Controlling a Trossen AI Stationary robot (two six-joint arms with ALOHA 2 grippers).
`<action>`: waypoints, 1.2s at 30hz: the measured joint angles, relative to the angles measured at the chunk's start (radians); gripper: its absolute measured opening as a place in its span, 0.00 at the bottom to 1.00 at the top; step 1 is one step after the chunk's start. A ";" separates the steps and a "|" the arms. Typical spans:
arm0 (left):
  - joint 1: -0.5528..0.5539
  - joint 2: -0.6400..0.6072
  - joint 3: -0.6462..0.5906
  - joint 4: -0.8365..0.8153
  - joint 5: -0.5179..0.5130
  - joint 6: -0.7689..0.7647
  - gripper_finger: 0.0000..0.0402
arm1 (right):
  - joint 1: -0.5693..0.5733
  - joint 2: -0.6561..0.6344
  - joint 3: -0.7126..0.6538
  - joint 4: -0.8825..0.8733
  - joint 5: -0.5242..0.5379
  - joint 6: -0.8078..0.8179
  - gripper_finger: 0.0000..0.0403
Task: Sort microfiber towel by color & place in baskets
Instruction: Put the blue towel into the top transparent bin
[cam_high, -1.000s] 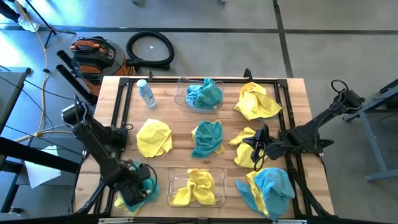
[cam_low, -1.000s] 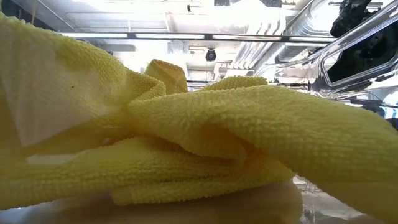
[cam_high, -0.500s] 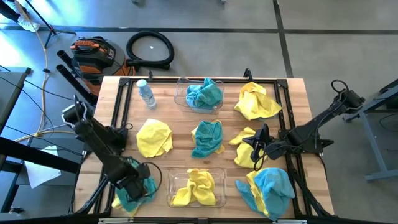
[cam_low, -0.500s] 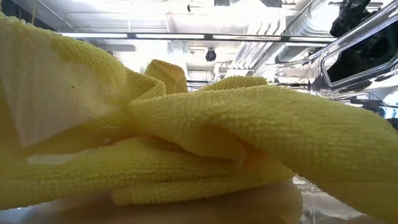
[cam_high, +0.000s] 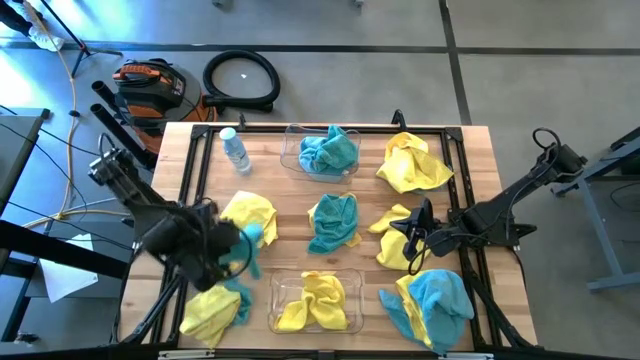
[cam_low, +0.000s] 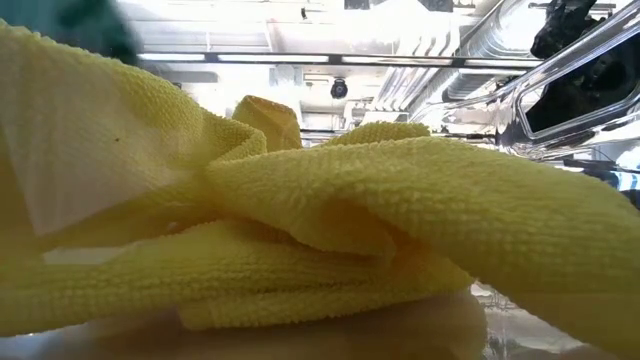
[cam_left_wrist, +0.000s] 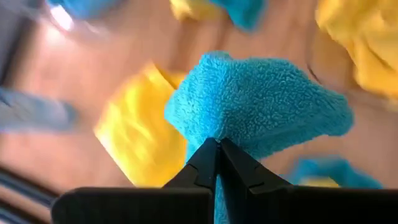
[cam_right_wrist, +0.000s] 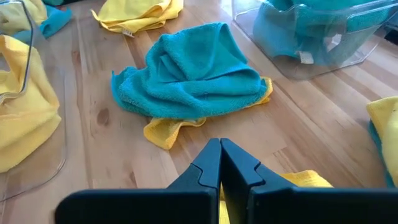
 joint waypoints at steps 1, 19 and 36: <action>0.034 -0.008 0.003 0.002 -0.030 0.049 0.00 | 0.000 0.000 0.000 0.000 0.006 0.000 0.00; 0.892 -0.007 0.065 0.690 0.108 1.222 0.00 | 0.000 0.000 0.000 0.000 0.029 -0.003 0.00; 1.297 0.306 0.065 0.942 0.486 1.407 0.00 | 0.000 0.000 0.000 0.000 0.031 -0.026 0.00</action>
